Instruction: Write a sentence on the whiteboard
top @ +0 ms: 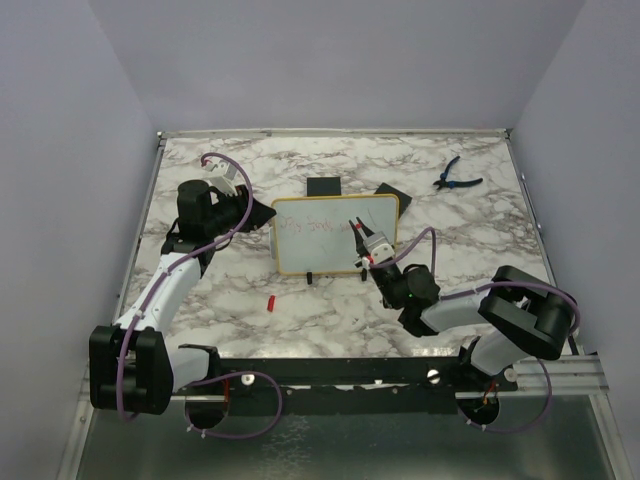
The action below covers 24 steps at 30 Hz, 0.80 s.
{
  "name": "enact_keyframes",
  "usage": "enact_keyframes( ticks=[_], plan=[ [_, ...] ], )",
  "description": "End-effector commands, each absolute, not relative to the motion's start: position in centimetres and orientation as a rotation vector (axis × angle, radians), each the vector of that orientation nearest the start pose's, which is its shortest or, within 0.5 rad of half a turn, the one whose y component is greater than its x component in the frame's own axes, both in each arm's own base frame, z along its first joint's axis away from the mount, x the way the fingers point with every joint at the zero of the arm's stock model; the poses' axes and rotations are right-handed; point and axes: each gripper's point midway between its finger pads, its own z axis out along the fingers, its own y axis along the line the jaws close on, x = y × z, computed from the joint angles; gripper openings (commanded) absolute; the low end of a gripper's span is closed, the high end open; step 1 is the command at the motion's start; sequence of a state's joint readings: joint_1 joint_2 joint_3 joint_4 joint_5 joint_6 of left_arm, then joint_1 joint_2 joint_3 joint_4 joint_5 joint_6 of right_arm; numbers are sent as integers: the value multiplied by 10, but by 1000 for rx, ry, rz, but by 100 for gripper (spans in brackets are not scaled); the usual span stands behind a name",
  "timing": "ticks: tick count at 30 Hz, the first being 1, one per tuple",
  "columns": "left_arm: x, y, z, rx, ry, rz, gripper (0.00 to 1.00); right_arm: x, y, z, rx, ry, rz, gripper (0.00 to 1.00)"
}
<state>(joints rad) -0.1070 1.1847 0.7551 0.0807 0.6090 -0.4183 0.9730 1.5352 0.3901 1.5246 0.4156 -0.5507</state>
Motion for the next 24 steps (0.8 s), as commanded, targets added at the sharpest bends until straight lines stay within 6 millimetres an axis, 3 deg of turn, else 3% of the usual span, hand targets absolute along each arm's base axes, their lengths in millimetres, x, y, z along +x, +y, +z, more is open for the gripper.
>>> enact_keyframes(
  ticks=[1,24],
  plan=[
    [334,-153,206,148,1943,-926,23,291,251,272,-362,986,158,1],
    [335,-153,206,149,1944,-929,23,288,244,257,-364,1024,160,1]
  ],
)
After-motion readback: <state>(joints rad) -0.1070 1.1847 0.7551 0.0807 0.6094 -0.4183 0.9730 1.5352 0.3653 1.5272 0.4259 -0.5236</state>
